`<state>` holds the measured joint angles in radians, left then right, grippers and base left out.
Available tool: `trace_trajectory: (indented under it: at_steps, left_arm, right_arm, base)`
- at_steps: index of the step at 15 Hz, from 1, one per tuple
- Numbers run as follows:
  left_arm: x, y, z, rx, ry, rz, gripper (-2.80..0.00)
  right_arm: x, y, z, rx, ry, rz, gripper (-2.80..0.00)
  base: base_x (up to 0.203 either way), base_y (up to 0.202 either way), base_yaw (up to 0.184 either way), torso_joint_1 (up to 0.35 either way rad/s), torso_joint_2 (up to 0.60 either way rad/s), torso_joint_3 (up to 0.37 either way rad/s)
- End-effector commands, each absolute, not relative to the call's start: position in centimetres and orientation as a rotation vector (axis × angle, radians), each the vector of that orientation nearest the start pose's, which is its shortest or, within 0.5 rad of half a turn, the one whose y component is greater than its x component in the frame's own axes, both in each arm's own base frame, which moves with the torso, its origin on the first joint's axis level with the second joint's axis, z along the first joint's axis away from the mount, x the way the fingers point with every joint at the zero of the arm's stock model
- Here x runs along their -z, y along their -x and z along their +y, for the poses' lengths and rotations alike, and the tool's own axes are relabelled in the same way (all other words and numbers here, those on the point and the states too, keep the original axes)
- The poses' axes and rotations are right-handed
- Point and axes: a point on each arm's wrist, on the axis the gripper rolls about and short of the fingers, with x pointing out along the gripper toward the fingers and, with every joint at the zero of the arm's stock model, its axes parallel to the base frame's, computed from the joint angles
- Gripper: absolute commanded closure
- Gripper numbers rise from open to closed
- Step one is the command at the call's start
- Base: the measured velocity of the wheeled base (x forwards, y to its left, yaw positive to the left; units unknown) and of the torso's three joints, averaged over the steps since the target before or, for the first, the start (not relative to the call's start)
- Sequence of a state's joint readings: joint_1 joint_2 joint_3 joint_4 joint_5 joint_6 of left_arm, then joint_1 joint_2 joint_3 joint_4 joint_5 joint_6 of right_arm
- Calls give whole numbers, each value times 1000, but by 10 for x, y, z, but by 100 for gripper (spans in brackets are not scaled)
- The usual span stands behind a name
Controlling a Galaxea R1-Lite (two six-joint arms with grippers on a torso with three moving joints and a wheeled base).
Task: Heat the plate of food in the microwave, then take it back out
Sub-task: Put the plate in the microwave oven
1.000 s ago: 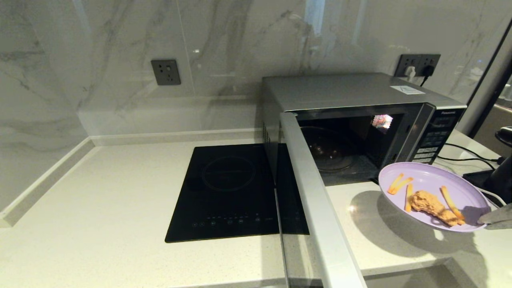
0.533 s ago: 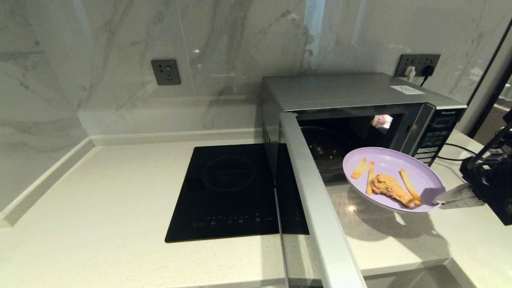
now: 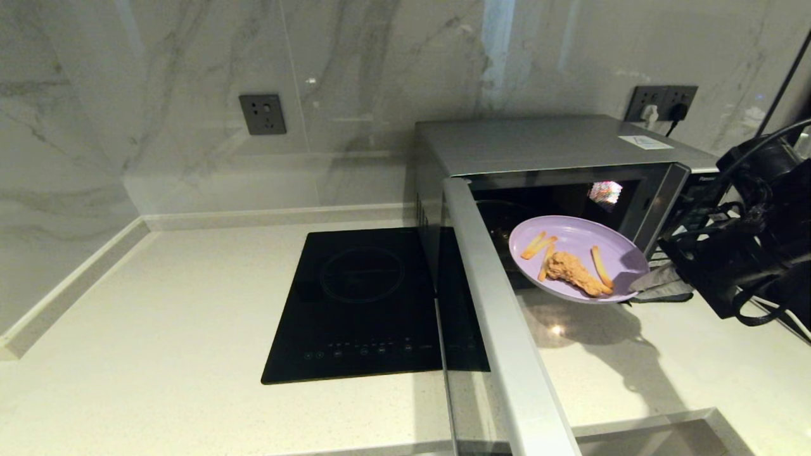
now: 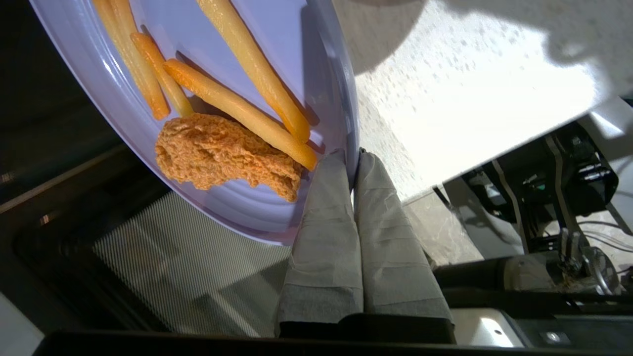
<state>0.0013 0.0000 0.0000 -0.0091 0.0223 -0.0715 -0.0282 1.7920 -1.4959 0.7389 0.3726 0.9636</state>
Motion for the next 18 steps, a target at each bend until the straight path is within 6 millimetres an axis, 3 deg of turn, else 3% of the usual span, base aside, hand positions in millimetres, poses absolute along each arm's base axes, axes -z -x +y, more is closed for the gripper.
trace_trajectory:
  at_steps: [1,10,13,18]
  left_arm:
    - [-76,23,1,-26,72,-9,0]
    - [-76,23,0,-24,72,-9,0]
    - [-76,23,0,-24,72,-9,0]
    - [-76,23,0,-24,72,-9,0]
  right_arm:
    - [-215,-332,6,228,-1070,1128,0]
    - [-200,-400,12,227,-1126,1081,0]
    - [-206,-412,24,182,-1124,1054,0]
    - [-189,-423,36,175,-1109,1088,0]
  base:
    - [0,0,0,0,0,0]
    - [0,0,0,0,0,0]
    - [0,0,0,0,0,0]
    - [0,0,0,0,0,0]
